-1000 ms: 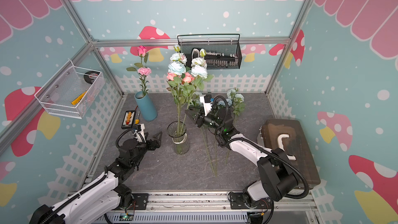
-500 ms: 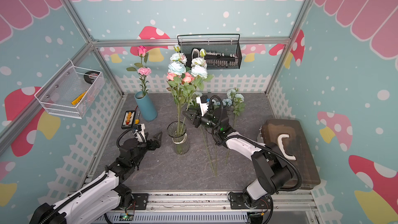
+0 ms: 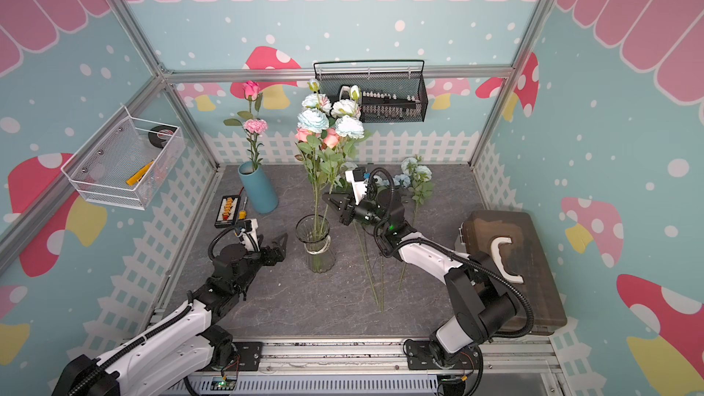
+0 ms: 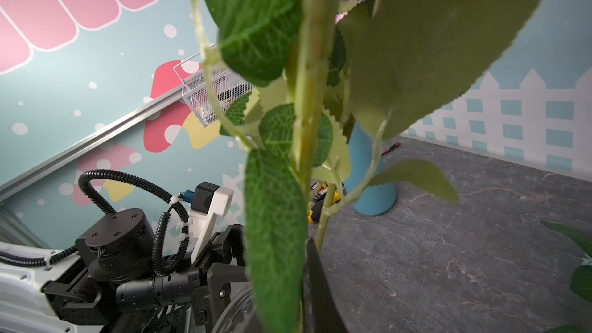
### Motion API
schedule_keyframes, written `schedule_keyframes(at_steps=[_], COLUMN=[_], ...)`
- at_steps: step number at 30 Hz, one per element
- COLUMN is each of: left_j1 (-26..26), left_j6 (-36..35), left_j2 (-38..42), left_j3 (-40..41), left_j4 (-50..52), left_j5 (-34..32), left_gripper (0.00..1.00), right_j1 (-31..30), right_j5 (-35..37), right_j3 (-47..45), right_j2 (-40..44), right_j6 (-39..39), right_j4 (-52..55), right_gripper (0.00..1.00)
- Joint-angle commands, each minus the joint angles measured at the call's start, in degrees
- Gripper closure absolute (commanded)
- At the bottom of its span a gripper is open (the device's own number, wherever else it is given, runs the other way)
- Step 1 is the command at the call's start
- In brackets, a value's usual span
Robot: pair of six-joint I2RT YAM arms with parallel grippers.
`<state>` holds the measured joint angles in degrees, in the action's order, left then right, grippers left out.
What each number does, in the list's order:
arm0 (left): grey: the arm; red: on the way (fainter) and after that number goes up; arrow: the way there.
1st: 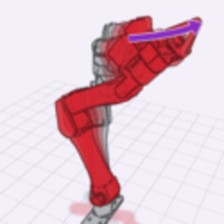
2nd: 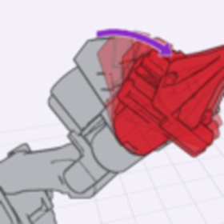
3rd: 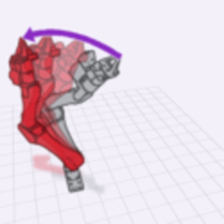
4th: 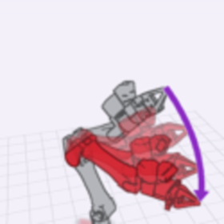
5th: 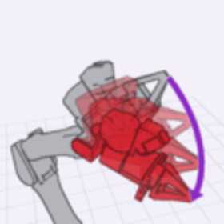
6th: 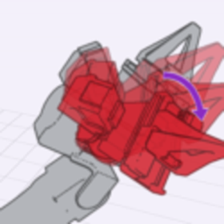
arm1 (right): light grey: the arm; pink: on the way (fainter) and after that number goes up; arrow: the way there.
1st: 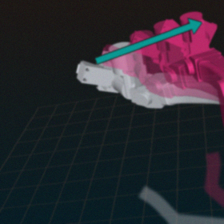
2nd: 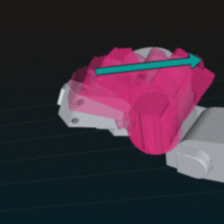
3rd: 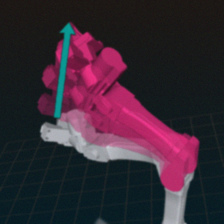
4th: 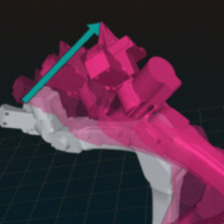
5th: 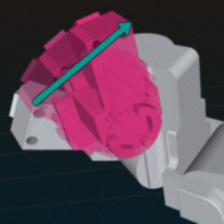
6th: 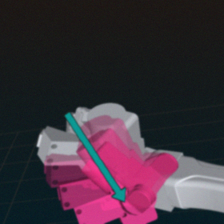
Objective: Pick out blue flowers from the vase
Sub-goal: Pick up the flower from the vase.
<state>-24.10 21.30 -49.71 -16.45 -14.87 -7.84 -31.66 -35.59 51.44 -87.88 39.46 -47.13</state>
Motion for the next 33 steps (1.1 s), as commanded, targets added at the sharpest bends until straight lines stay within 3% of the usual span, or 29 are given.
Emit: schedule_keyframes(at_steps=[1, 21, 33], left_j1=[0.32, 0.36, 0.37], left_j6=[1.0, 0.93, 0.94], left_j2=[-0.16, -0.38, 0.41], left_j3=[-1.83, -1.79, -1.3], left_j4=[-1.12, -1.29, -1.46], left_j5=[0.66, 1.1, 1.02], left_gripper=[0.09, 0.09, 0.09], right_j1=[-0.74, -3.43, -6.21], right_j5=[-1.05, 0.65, 2.45], right_j3=[1.74, 2.94, 7.16], right_j2=[1.42, 12.08, 13.35], right_j6=[0.62, -2.95, -6.77], right_j4=[-1.69, 5.56, 12.65], right_gripper=[0.94, 0.98, 1.0])
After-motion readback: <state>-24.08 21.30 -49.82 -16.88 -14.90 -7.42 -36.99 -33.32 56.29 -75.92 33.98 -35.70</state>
